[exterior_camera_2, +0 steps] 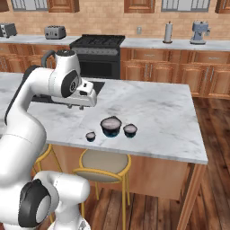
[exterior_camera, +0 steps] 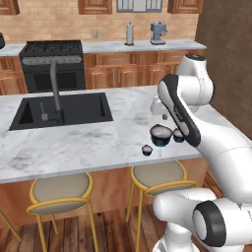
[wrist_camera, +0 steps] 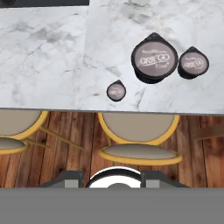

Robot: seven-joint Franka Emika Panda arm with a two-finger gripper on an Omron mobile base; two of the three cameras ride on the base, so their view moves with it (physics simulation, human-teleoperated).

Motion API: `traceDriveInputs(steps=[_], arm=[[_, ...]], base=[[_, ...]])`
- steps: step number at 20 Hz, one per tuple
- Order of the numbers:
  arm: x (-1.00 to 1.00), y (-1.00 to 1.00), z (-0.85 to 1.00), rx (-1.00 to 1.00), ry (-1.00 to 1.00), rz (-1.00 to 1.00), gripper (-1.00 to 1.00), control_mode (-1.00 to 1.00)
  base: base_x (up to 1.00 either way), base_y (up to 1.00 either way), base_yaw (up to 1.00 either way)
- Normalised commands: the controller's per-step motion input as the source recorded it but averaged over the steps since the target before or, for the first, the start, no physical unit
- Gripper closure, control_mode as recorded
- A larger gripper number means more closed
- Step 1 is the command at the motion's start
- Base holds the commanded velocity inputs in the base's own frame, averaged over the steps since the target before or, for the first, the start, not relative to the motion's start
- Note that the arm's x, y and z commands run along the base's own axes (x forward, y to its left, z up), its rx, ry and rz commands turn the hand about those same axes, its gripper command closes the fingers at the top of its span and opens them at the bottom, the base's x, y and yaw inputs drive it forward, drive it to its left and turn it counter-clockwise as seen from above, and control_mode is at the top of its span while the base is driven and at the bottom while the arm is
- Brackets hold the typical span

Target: Stack the yogurt containers by placing the smaller containers on top of the larger containers.

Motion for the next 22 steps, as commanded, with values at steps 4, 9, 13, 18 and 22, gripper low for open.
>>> traceDriveInputs(steps=[4,9,13,18,22], arm=[[-0.1,-0.16,0.0,0.0,-0.01,0.0,-1.0,-1.0],[-0.21,-0.34,-0.08,0.0,0.0,0.0,-1.0,-1.0],[-0.27,-0.33,-0.07,0.02,0.0,-0.01,-1.0,-1.0],[-0.2,-0.34,-0.11,0.06,0.0,-0.01,-1.0,-1.0],[-0.11,-0.36,-0.12,0.12,0.0,0.0,-1.0,-1.0]], base=[[0.0,0.0,0.0],[0.0,0.0,0.0],[0.0,0.0,0.0],[0.0,0.0,0.0],[0.0,0.0,0.0]])
